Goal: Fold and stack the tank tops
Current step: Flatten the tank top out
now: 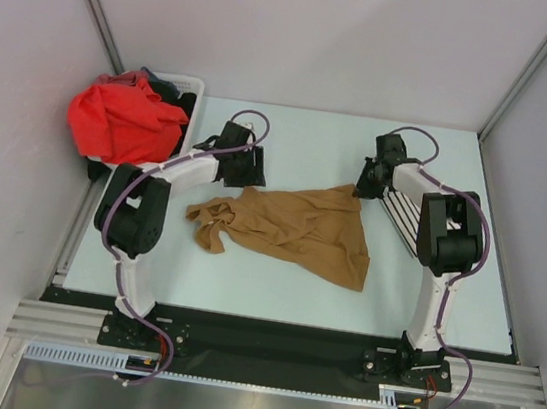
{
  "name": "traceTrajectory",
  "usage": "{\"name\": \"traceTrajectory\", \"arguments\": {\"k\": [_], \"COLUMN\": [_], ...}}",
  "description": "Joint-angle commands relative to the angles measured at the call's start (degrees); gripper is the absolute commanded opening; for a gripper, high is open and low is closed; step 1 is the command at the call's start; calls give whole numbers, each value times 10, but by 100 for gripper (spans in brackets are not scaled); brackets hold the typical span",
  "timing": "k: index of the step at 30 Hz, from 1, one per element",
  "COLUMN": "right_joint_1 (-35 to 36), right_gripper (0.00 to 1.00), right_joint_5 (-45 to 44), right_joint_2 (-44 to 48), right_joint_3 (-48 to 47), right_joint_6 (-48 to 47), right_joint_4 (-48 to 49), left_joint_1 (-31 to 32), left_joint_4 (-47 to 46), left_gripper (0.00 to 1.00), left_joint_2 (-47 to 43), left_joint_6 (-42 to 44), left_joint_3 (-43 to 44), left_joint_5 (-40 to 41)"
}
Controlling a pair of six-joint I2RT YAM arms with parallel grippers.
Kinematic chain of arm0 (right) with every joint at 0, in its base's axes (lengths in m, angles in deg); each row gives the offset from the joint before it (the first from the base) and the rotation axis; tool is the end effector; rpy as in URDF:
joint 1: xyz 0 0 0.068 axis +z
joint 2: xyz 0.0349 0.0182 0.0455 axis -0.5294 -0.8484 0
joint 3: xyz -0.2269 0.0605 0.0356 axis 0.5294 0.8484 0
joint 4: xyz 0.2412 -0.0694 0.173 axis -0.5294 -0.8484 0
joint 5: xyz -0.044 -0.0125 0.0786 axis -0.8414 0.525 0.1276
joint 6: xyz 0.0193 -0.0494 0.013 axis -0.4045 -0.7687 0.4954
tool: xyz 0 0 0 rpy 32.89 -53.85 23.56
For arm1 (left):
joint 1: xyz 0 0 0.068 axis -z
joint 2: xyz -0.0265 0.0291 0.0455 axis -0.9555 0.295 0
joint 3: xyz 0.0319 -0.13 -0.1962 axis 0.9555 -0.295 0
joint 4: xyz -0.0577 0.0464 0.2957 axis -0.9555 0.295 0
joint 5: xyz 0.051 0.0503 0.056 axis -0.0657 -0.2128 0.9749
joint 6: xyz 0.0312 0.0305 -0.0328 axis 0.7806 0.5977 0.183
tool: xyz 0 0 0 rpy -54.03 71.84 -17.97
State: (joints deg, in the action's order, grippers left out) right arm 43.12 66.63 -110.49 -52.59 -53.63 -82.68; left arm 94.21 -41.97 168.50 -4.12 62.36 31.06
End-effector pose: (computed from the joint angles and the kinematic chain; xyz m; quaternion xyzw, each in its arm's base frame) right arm 0.4557 0.0942 0.1053 0.0847 0.9558 0.1342 0.2473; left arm 0.4079 -0.1621 0.1340 -0.0308 0.9426 -0.1616 0.2906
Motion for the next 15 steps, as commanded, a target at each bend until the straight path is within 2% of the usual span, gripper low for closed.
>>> {"name": "traceTrajectory", "arguments": {"k": [1,9,12,13,15], "right_joint_1": [-3,-11,-11,-12,-12], "right_gripper": [0,0,0,0,0], "right_joint_5": [18,50,64,68,77], "right_joint_2": [15,33,33,35,42], "right_joint_3": [4,19,19,20,21], "right_joint_6": [-5,-2,-2,-2,-2], "right_joint_4": [3,17,22,23,25], "left_joint_1": [-1,-8,-9,-10,-10], "left_joint_4": [2,23,25,24,25], "left_gripper": [66,67,48,33,13], "left_joint_2": [15,46,65,71,75], "left_joint_6": [13,3,7,8,14], "left_joint_3": [32,51,64,67,77], "left_joint_5": [-16,8,-5,-12,-20]}}
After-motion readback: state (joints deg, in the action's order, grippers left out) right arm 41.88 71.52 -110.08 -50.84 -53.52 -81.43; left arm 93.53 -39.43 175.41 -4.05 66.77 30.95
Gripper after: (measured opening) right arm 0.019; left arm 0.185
